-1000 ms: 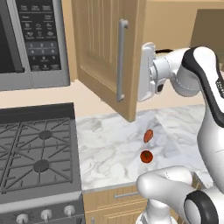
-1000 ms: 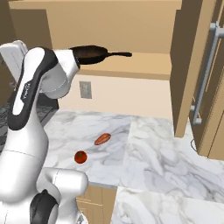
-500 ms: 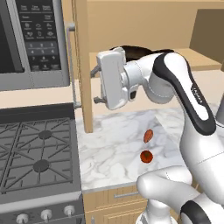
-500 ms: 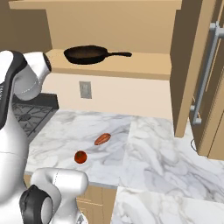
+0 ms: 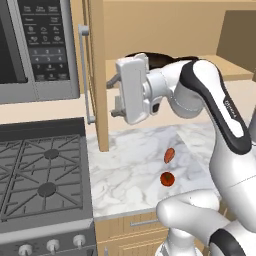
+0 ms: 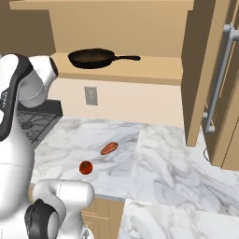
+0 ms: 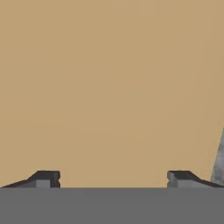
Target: Pick the pan from the cabinet and place it on the stove. Then turn on the stove burner for the pan.
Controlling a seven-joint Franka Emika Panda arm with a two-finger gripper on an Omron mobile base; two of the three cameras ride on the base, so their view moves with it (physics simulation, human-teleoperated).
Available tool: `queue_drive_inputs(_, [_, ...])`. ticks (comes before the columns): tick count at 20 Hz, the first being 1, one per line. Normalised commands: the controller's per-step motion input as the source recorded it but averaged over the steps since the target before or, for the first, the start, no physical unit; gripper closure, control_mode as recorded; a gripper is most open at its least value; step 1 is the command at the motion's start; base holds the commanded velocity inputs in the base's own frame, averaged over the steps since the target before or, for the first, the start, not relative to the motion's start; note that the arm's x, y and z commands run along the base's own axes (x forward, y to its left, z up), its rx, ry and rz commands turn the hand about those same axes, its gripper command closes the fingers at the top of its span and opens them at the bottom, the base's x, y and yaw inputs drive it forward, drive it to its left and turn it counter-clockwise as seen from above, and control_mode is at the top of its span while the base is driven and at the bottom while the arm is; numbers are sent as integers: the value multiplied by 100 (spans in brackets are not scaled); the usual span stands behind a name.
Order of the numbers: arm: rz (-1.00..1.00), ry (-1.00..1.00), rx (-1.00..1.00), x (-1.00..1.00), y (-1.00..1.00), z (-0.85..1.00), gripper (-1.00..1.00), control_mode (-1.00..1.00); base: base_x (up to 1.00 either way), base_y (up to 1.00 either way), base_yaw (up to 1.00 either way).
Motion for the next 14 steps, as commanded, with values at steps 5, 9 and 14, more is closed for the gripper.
queue_drive_inputs(5, [0, -19, -4, 0, -57, 11, -100, -100, 0, 0, 0])
queue_drive_inputs(9, [0, -26, -9, -1, -58, 10, -100, -100, 0, 0, 0])
queue_drive_inputs(14, [0, -30, -10, 0, -55, 7, -100, -100, 0, 0, 0])
